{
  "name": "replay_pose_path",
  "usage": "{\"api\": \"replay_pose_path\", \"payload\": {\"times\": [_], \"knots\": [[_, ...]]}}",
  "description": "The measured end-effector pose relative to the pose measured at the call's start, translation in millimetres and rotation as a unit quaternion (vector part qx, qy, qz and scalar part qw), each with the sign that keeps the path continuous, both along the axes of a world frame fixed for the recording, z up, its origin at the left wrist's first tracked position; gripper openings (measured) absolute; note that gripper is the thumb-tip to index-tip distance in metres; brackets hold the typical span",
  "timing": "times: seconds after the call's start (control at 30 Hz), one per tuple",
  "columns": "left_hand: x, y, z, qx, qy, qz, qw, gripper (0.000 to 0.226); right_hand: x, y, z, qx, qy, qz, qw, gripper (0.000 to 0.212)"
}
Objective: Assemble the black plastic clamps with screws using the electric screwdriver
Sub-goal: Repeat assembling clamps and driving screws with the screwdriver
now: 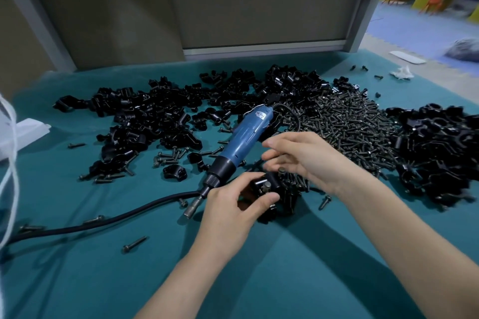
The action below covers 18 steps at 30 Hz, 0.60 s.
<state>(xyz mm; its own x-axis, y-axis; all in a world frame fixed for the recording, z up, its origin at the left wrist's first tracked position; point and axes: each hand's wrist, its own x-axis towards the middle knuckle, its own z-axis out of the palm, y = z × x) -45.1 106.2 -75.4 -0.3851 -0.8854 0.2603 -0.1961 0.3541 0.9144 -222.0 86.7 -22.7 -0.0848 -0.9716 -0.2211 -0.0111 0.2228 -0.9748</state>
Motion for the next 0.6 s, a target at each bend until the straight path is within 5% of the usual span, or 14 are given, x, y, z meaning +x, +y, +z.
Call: {"api": "replay_pose_path", "payload": {"times": [0.17,0.3,0.4,0.5,0.6], "knots": [[2,-1,0,-0.007,-0.016,0.015,1.0,0.048,22,-48,20,0.156,0.109,0.049,0.981,0.036],[1,-2,-1,0.005,-0.026,0.002,1.0,0.027,34,-74,30,0.246,0.2,0.018,0.948,0.059],[1,-2,-2,0.032,-0.039,-0.022,0.998,0.037,50,-79,18,0.266,0.227,-0.007,0.937,0.058],[2,-2,-2,0.026,-0.038,-0.029,0.999,0.04,59,-78,7,0.23,0.194,-0.051,0.952,0.051],[3,-3,-2,0.0,-0.036,-0.027,0.999,0.029,53,-78,15,0.179,0.019,-0.113,0.977,0.047]]}}
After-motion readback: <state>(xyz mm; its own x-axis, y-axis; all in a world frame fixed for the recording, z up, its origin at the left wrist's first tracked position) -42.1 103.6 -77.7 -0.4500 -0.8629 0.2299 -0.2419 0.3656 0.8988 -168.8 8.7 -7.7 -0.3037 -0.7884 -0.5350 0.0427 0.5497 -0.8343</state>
